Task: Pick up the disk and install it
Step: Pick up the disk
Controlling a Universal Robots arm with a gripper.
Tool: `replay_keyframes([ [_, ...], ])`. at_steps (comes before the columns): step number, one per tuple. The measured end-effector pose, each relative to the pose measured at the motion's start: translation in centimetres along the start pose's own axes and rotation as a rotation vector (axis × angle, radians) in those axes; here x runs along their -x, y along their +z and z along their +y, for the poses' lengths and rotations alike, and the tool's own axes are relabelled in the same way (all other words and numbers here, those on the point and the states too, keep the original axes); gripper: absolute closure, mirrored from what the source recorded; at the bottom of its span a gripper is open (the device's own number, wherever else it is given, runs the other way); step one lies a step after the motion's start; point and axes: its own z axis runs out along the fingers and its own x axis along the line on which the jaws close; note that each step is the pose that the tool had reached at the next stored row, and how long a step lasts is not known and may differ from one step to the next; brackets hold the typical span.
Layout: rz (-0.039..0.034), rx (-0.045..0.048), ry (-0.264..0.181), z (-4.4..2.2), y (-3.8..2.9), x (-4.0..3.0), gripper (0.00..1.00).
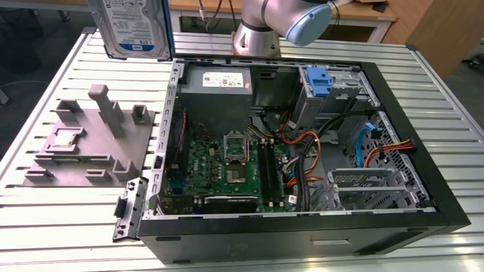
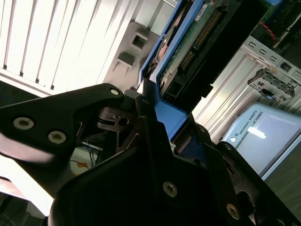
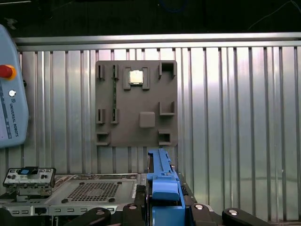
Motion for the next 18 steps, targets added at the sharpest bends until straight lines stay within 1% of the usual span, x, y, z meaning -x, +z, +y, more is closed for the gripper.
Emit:
replay_keyframes([
  [2,-0.0002,-0.0004,0.000,-0.09,0.08,-0.08,0.63],
  [3,0.0000,-0.0004,0.000,-0.10,0.12,-0.24,0.63],
  [8,-0.0001,-0.0030,0.000,-0.16,0.40,-1.67,0.63],
  [9,-0.0002,-0.0035,0.000,-0.17,0.44,-1.91,0.63],
  [11,-0.0002,-0.0050,0.000,-0.38,0.52,-2.12,0.63],
  [18,-0.0004,-0.0092,0.000,-2.99,0.74,-2.10,0.63],
])
